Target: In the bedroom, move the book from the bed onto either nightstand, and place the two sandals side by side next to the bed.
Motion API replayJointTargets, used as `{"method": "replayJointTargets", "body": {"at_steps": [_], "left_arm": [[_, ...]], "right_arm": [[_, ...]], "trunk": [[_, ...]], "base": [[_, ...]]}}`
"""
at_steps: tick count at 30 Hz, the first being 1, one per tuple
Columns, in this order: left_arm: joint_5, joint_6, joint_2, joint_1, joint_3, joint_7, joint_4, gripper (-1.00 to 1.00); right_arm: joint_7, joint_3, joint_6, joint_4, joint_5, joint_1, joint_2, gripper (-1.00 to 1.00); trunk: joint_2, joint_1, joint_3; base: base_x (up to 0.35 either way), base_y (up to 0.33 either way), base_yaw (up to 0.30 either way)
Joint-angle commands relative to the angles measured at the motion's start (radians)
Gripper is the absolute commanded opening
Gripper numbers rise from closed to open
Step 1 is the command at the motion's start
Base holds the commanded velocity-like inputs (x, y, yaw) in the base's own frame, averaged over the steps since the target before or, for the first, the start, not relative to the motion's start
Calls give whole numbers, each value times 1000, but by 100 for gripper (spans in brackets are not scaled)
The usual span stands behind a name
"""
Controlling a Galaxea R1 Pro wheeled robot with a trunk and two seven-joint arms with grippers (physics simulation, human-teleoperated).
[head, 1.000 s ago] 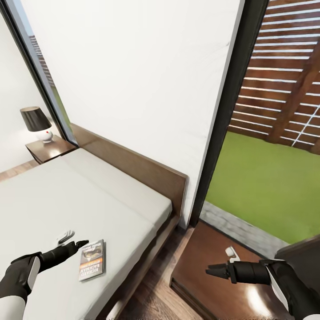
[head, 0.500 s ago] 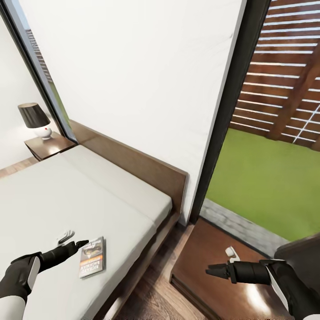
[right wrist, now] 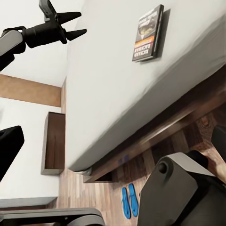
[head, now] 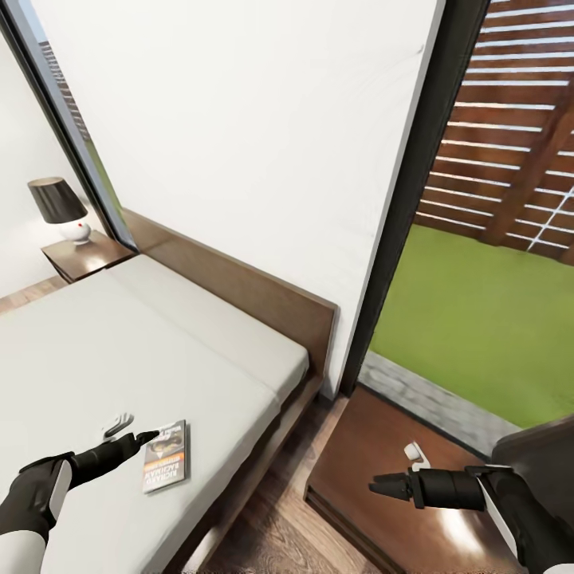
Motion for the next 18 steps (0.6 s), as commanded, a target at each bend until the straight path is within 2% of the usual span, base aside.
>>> {"method": "replayJointTargets", "body": {"at_steps": [1,18], "left_arm": [[-8,6,-1,-1,5,-9,-1,100],[-8,6,-1,-1,5,-9,-1,100]], "right_arm": [[3,0,11,0,-1,-1,0,100],[6,0,11,-1,-1,-1,-1,100]], "trunk": [[-2,1,-3],[-2,1,-11]], "base": [[0,0,0],[0,0,0]]}}
